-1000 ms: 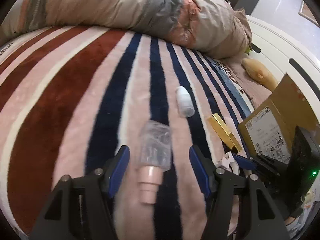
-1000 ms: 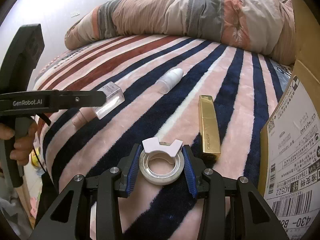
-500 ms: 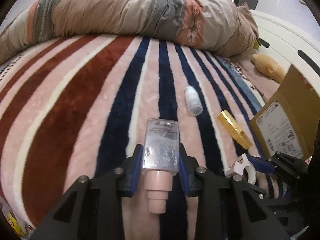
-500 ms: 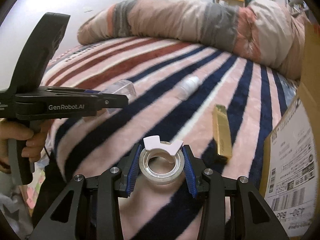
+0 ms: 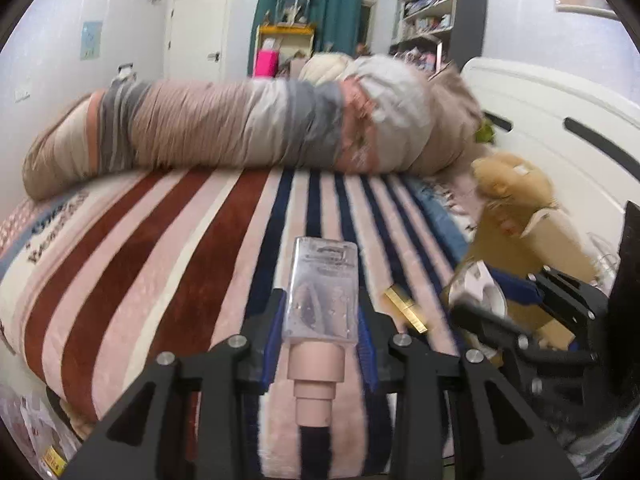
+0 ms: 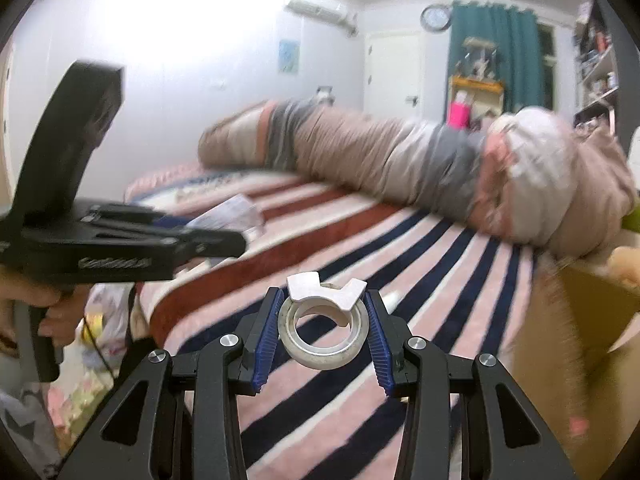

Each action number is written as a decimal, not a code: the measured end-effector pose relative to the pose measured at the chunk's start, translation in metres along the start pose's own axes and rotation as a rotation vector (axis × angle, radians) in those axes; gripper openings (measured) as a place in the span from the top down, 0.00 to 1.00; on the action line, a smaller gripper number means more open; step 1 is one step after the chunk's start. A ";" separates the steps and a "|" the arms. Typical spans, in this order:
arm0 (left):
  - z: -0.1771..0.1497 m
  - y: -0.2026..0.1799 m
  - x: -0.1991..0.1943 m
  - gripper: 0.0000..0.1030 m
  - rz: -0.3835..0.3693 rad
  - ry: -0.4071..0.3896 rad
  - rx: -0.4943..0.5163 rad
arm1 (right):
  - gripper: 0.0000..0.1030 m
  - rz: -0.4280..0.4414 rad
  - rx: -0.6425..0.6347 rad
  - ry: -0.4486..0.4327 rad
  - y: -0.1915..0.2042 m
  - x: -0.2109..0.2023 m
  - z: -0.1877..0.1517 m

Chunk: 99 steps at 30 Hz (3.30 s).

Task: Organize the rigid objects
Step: 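Carry the tape roll and clear bottle into the box and open both tools, then grasp the gold rectangular case with the right tool while the left tool reaches the white pump bottle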

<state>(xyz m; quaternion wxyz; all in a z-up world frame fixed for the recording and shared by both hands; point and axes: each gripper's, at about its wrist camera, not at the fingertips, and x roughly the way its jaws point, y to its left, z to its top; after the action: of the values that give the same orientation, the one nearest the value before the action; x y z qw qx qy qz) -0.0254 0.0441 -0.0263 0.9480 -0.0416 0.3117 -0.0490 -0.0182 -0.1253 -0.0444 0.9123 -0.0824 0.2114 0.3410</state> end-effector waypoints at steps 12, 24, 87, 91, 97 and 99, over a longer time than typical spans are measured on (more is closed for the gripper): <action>0.035 -0.111 -0.021 0.71 -0.175 -0.024 0.152 | 0.64 -0.228 0.142 -0.063 -0.094 -0.096 -0.014; 0.048 -0.213 0.025 0.71 -0.331 0.101 0.276 | 0.64 -0.322 0.198 0.098 -0.162 -0.099 -0.074; 0.004 0.025 0.048 0.47 -0.075 0.127 -0.022 | 0.61 -0.031 0.061 0.113 0.016 0.025 -0.025; -0.005 0.037 0.073 0.47 -0.099 0.151 -0.041 | 0.61 -0.147 0.076 0.201 -0.008 0.061 -0.044; -0.012 0.041 0.123 0.47 -0.141 0.209 -0.039 | 0.61 -0.297 0.081 0.306 -0.051 0.101 -0.068; -0.014 0.038 0.135 0.47 -0.157 0.222 -0.035 | 0.61 -0.338 0.048 0.319 -0.055 0.111 -0.074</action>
<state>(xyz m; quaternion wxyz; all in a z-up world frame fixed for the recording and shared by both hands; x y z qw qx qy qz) 0.0773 0.0648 -0.1211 0.8999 -0.0769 0.4115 -0.1220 0.0688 -0.1232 -0.1597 0.9132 -0.1478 0.3439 0.1608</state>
